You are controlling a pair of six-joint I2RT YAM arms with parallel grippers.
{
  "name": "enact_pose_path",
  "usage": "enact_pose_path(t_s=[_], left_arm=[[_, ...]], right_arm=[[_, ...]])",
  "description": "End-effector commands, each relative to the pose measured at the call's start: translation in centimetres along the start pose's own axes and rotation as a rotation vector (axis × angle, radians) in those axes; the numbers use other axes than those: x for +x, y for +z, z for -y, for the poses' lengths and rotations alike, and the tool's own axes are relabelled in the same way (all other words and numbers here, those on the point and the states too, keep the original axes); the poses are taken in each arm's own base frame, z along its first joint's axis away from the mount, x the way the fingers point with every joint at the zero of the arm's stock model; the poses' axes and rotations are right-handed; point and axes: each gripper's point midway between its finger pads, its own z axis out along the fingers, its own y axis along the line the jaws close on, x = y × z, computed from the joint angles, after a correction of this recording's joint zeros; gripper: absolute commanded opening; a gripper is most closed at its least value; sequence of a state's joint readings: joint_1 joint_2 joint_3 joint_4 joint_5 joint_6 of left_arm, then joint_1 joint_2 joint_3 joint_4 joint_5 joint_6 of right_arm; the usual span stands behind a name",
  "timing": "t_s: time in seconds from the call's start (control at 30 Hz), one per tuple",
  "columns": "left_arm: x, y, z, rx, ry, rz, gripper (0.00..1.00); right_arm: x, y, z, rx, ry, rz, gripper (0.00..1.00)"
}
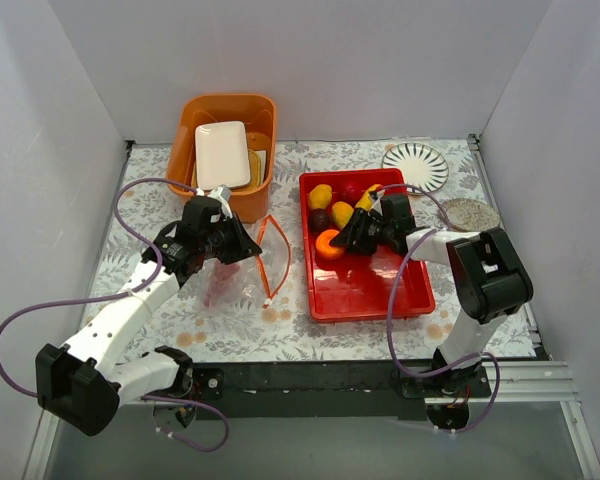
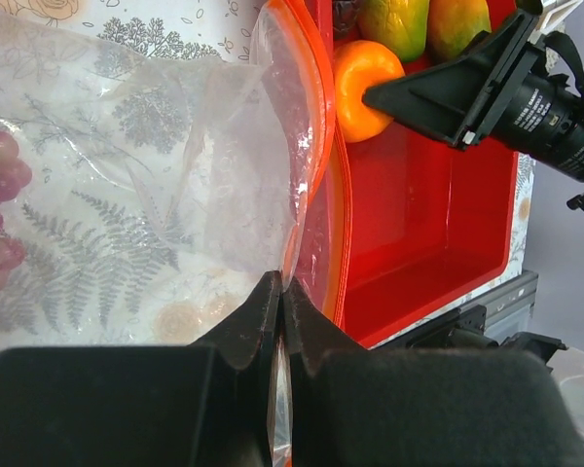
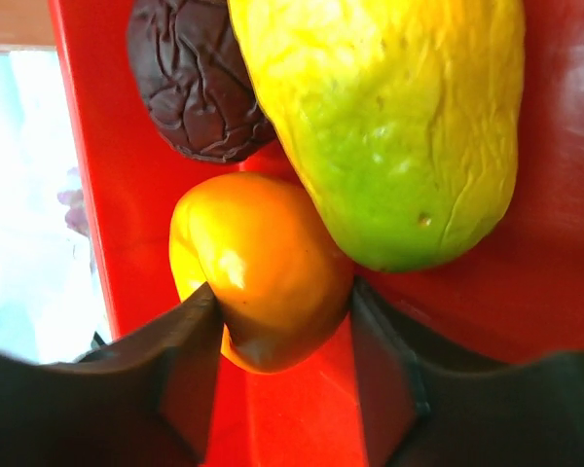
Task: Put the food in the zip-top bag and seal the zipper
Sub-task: Pick up the fake fruit from the bin.
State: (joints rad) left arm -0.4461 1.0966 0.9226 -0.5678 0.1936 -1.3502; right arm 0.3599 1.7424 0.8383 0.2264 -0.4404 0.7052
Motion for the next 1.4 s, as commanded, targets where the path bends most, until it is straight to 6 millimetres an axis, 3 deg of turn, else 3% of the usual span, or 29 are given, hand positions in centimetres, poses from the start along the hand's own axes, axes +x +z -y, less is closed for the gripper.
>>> enact_pose_path(t_s=[0.0, 0.1, 0.23, 0.57, 1.17, 1.37], left_arm=[[-0.2, -0.2, -0.4, -0.016, -0.006, 0.016, 0.0], [-0.1, -0.2, -0.7, -0.02, -0.016, 0.029, 0.0], [0.0, 0.0, -0.8, -0.022, -0.02, 0.026, 0.0], [0.0, 0.0, -1.4, -0.04, -0.034, 0.048, 0.0], [-0.6, -0.6, -1.2, -0.04, -0.04, 0.075, 0.0], [-0.5, -0.5, -1.6, -0.052, -0.048, 0.084, 0.0]], right_arm=[[1.3, -0.7, 0.5, 0.0, -0.012, -0.013, 0.34], [1.7, -1.8, 0.0, -0.012, -0.029, -0.001, 0.18], [1.7, -3.7, -1.0, -0.025, -0.062, 0.03, 0.06], [1.3, -7.0, -2.6, -0.001, -0.15, 0.078, 0.02], [4.1, -8.7, -1.5, 0.052, -0.156, 0.04, 0.01], [4.2, -9.0, -2.3, 0.063, -0.177, 0.048, 0.01]])
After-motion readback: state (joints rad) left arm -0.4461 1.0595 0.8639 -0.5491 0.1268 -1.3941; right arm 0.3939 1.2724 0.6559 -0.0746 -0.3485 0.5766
